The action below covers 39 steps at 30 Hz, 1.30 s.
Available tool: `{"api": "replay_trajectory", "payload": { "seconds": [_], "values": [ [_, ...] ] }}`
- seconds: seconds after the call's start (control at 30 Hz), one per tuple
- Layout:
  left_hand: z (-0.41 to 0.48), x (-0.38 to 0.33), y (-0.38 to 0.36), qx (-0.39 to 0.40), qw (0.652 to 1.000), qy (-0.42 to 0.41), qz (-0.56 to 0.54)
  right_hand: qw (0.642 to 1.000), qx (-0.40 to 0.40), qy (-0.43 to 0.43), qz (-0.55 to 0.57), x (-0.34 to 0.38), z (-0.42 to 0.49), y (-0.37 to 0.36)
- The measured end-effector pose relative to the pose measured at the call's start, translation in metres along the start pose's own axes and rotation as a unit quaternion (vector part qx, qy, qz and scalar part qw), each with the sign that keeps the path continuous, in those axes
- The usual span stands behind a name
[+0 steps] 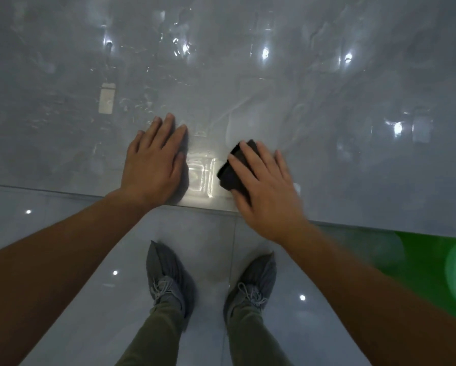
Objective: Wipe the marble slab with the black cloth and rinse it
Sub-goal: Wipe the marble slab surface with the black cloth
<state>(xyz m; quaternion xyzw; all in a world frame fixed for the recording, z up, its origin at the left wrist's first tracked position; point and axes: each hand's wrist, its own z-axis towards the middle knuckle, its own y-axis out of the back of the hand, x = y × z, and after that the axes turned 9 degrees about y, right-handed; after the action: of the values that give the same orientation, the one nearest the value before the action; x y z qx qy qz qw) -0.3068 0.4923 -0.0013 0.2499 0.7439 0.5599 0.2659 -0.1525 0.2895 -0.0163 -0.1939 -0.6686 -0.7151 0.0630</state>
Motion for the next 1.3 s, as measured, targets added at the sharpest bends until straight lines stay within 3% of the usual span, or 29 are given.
{"api": "replay_trajectory", "payload": {
  "seconds": [0.07, 0.13, 0.27, 0.4, 0.5, 0.57, 0.8, 1.0, 1.07, 1.23, 1.3],
  "values": [
    [-0.001, 0.006, 0.0, -0.002, 1.0, -0.009, 0.003, 1.0, -0.008, -0.022, 0.0, -0.021, -0.021, 0.008],
    [-0.001, 0.007, -0.002, -0.002, 1.0, -0.017, -0.015, 0.992, -0.05, -0.113, 0.005, -0.031, -0.041, 0.013],
    [0.002, 0.021, 0.003, -0.013, 0.988, -0.019, -0.152, 0.969, -0.089, -0.229, -0.003, 0.006, -0.025, -0.003],
    [0.012, 0.055, 0.013, -0.033, 0.965, -0.034, -0.257, 0.996, -0.053, -0.076, 0.007, 0.075, 0.043, -0.032],
    [0.025, 0.095, 0.02, -0.061, 0.974, -0.019, -0.217, 0.999, -0.019, 0.029, 0.007, 0.118, 0.105, -0.052],
    [0.037, 0.123, 0.025, -0.059, 0.987, 0.002, -0.151, 0.999, -0.004, 0.048, -0.007, 0.116, 0.142, -0.055],
    [0.068, 0.164, 0.038, 0.025, 0.998, 0.018, -0.046, 0.988, -0.046, -0.146, -0.031, 0.071, 0.232, -0.045],
    [0.071, 0.174, 0.051, 0.04, 0.998, 0.005, -0.049, 0.999, 0.024, -0.031, 0.004, 0.105, 0.173, -0.043],
    [0.077, 0.178, 0.057, 0.039, 0.998, -0.005, -0.052, 0.998, 0.015, -0.065, 0.003, 0.091, 0.185, -0.038],
    [0.103, 0.18, 0.062, 0.04, 0.996, -0.042, -0.065, 0.961, -0.076, -0.266, -0.012, 0.049, 0.269, -0.028],
    [0.118, 0.176, 0.064, 0.037, 0.996, -0.048, -0.063, 0.968, -0.073, -0.237, -0.028, 0.054, 0.278, -0.032]
  ]
}}
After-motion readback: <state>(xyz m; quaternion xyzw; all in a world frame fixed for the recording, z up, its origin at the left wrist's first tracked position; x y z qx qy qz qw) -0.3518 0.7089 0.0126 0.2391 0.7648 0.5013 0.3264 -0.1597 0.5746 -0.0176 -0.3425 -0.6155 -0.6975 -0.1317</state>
